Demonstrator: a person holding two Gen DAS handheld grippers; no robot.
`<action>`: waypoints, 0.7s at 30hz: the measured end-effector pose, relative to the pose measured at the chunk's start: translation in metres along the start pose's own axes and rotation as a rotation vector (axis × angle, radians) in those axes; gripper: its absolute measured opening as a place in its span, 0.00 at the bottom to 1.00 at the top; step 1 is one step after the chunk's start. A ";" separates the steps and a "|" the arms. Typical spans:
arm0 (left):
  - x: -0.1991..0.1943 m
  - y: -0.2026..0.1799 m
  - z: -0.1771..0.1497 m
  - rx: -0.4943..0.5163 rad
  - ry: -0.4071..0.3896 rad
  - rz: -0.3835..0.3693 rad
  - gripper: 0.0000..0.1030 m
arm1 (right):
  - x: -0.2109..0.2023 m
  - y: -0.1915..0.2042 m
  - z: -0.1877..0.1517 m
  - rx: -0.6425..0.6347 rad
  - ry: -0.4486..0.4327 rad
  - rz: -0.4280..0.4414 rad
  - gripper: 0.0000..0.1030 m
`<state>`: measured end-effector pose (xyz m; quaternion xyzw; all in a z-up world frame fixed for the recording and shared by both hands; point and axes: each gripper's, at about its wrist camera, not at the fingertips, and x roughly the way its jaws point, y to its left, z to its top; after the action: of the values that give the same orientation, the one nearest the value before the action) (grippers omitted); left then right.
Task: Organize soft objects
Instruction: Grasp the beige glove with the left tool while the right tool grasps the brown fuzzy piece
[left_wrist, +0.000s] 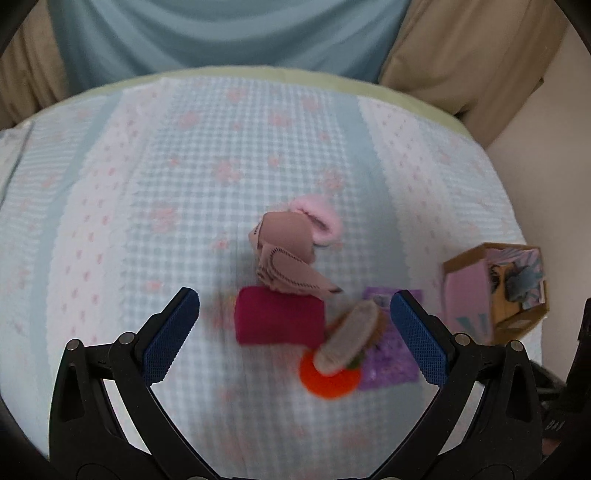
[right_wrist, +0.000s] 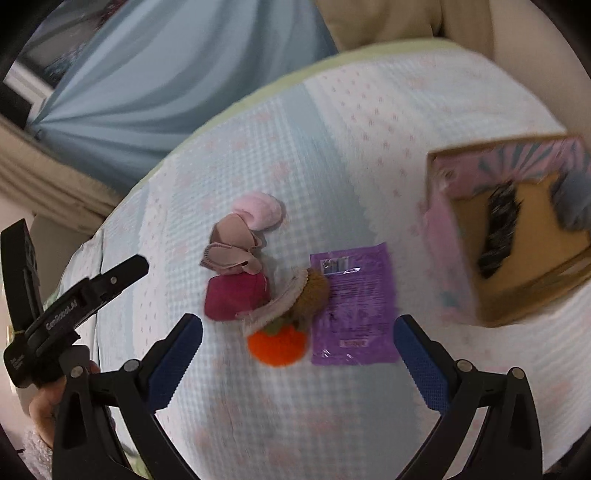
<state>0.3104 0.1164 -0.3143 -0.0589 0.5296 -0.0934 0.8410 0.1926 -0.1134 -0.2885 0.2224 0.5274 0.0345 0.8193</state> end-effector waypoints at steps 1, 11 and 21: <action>0.014 0.003 0.002 0.005 0.011 -0.006 1.00 | 0.012 0.000 0.000 0.016 0.006 0.001 0.93; 0.129 0.025 -0.003 0.005 0.122 -0.062 0.99 | 0.129 -0.020 -0.007 0.188 0.070 -0.003 0.76; 0.171 0.013 0.003 0.057 0.156 -0.091 0.59 | 0.167 -0.012 0.001 0.179 0.076 -0.037 0.44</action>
<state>0.3861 0.0916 -0.4661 -0.0516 0.5875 -0.1507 0.7934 0.2650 -0.0760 -0.4347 0.2833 0.5630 -0.0196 0.7762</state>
